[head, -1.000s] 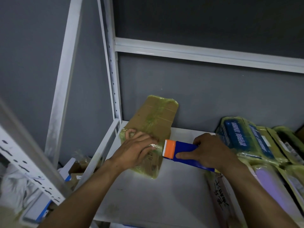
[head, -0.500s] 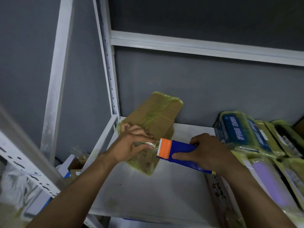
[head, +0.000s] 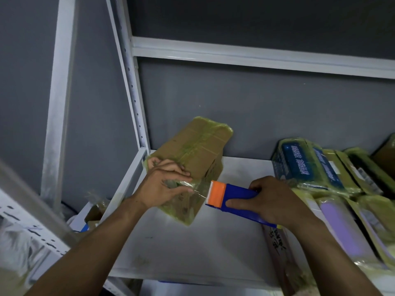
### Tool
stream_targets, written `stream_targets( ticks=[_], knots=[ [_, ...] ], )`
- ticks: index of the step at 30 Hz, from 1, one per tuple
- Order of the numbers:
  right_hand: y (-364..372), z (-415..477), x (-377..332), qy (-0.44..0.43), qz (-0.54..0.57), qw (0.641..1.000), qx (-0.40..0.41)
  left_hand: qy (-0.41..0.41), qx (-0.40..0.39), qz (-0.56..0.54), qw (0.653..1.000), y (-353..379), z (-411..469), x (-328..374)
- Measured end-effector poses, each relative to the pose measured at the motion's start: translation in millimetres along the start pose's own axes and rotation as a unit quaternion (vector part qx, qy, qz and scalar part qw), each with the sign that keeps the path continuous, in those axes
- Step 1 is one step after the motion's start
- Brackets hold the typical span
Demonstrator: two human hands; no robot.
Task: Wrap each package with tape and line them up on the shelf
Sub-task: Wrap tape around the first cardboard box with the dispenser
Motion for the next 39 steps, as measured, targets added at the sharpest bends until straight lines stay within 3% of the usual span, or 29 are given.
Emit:
stream_targets(
  ticks=[17,25,29,39],
  knots=[
    [-13.4,-9.5,23.9,0.006,0.014,1.000,0.002,-0.011,0.000,-0.043,0.999,0.2,1.8,-3.1],
    [16.8,11.9,28.9,0.024,-0.032,0.999,-0.005,-0.020,0.077,0.052,0.995,8.0,-12.1,3.3],
    [31.3,23.7,29.9,0.027,-0.042,0.999,-0.008,-0.058,0.075,0.073,0.993,27.8,-23.8,4.5],
    [55.5,43.4,24.7,0.008,-0.003,1.000,0.017,-0.096,0.122,0.074,0.985,38.5,-27.7,9.5]
  ],
)
Point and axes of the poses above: each hand's wrist, its own z-axis towards the middle knuckle, its own y-axis out of the palm, x = y × z, the point moved 5 cm from there along z, towards the middle knuckle, and after that the axes turned 5 degrees about z, right-handed, at the moved point
